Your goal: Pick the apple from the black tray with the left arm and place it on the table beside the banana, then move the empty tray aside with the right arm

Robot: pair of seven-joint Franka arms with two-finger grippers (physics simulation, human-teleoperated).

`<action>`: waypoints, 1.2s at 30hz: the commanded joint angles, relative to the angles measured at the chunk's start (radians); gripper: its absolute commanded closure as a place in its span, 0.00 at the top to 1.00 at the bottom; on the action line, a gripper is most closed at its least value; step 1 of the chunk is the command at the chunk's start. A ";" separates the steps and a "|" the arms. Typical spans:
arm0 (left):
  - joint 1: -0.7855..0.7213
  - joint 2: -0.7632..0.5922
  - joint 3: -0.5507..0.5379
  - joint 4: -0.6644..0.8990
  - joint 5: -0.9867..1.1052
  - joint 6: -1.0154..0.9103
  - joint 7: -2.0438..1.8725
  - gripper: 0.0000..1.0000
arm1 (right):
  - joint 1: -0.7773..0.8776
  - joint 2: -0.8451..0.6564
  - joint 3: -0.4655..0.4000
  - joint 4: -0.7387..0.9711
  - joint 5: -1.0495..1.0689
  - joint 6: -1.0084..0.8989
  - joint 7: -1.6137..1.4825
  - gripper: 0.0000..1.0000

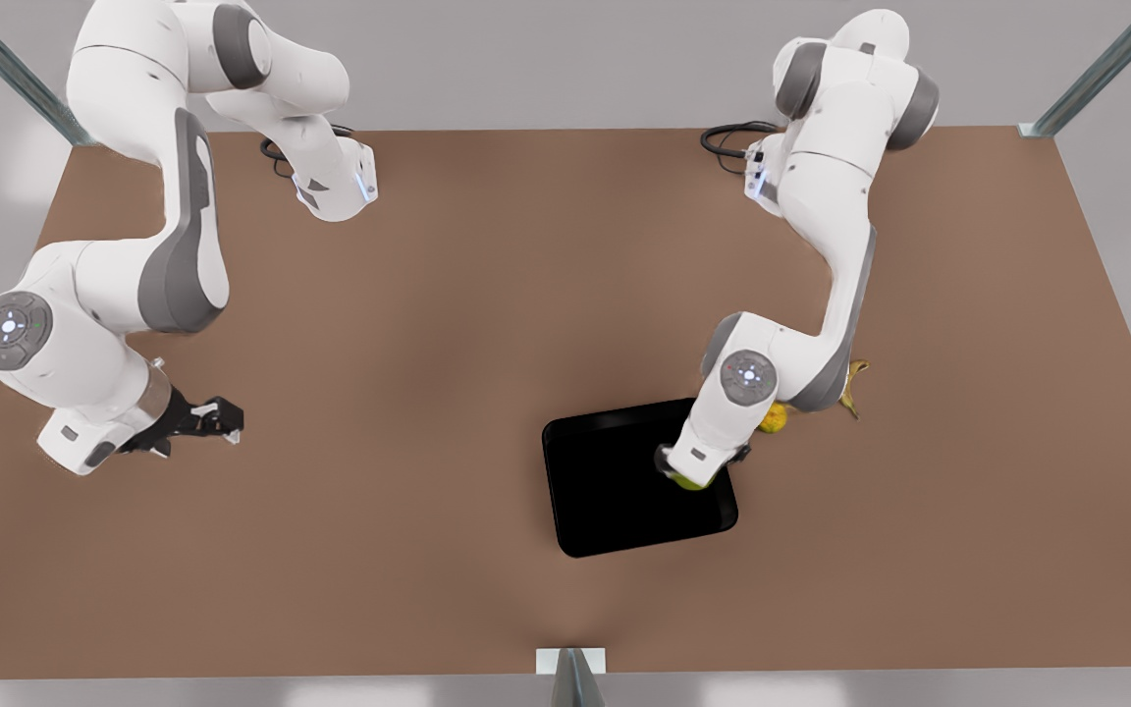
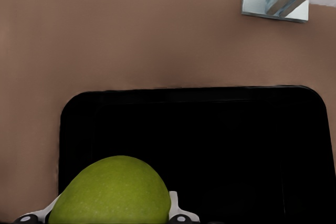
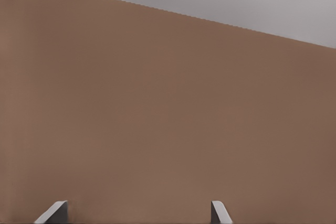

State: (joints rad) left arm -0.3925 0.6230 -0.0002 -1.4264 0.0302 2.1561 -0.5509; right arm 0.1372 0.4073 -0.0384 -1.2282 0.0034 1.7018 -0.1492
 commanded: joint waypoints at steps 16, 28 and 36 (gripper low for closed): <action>0.357 0.017 0.011 -0.269 0.004 0.162 0.844 1.00 | 0.456 0.363 0.114 0.230 0.003 0.318 1.248 1.00; 0.348 -0.332 0.005 -0.049 -0.093 -0.464 0.691 1.00 | 0.433 0.565 0.126 0.291 -0.005 0.476 1.037 1.00; 0.350 -0.324 0.006 -0.049 -0.073 -0.459 0.689 1.00 | 0.429 0.628 0.134 0.315 -0.006 0.509 0.878 1.00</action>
State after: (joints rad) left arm -0.0436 0.3006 0.0061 -1.4762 -0.0449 1.7265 0.0771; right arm 0.5645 1.0354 0.0939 -0.9139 -0.0032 2.1859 0.7463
